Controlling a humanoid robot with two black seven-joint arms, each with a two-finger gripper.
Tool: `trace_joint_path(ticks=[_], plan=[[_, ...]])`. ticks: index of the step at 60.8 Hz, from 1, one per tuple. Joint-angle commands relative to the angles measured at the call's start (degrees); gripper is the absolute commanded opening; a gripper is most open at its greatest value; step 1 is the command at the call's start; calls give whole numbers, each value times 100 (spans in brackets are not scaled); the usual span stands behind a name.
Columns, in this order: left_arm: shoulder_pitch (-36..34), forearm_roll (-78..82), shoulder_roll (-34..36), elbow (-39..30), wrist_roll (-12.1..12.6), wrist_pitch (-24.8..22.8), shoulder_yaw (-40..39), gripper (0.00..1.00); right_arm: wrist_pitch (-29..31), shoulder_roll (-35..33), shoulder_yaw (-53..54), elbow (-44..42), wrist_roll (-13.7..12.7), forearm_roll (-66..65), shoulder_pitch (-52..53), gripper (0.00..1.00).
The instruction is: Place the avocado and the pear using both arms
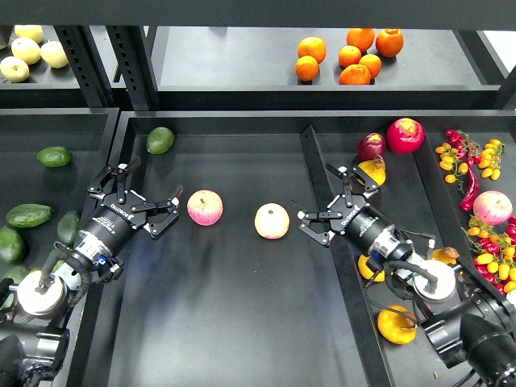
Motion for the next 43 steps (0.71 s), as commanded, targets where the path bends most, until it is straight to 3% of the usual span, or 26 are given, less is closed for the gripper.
trace_joint_path(ticks=[1,10,43], plan=[[-9,-6,0,9,-84,0,74,99,0,-1,29,-32,303,-96,5,99],[-18,3,0,18,-304,0,162,99,0,-1,47,-24,443,-96,5,99],[-185,3,0,150,-313,0,268,99,0,-1,56,-24,435,-96,31,99]])
